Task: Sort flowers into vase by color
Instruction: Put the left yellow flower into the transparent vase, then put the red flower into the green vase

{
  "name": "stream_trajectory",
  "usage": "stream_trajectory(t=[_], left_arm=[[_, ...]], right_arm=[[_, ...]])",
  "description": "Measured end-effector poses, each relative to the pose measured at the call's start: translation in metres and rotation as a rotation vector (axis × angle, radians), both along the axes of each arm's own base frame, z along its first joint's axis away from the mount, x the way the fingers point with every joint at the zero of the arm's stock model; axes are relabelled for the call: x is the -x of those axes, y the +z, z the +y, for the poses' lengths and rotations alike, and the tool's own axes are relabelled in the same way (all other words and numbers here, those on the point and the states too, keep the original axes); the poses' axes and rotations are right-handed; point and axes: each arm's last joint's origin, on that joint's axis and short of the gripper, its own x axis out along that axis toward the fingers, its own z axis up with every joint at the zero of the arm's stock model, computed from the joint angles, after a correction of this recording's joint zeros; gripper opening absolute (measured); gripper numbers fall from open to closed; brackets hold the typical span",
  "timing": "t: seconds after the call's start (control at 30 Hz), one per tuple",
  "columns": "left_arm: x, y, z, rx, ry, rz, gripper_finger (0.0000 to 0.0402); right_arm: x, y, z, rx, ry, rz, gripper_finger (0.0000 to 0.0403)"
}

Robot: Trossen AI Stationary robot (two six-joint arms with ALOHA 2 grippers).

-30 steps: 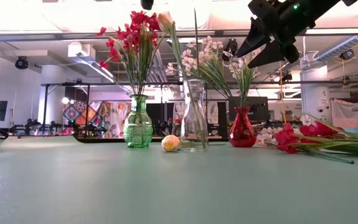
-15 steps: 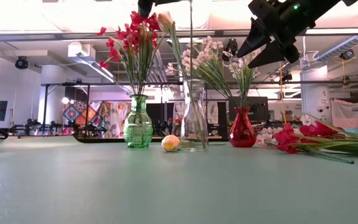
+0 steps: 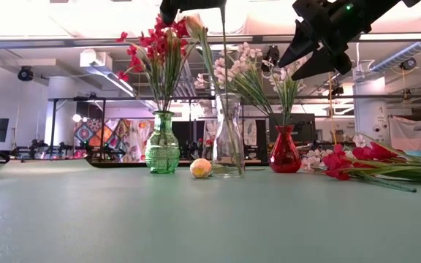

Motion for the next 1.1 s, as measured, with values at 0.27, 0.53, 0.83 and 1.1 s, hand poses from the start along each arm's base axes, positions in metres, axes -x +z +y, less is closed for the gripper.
stream_trajectory(t=[0.27,0.53,0.83,1.1], left_arm=[[0.001,-0.003,0.000,0.008,0.001,0.030,0.0132],[0.008,-0.001,-0.001,0.015,-0.032,0.065,0.0166],[0.033,0.026,-0.015,0.021,-0.083,0.304,0.0169],[0.063,0.046,-0.049,0.004,-0.119,0.503,0.0169]], right_arm=[[0.000,0.000,0.000,-0.003,0.001,-0.001,0.0274],[0.000,0.000,0.000,-0.014,-0.005,-0.007,0.0274],[0.000,-0.002,0.005,-0.173,0.050,-0.029,0.0274],[0.001,-0.007,0.019,-0.453,0.196,0.001,0.0274]])
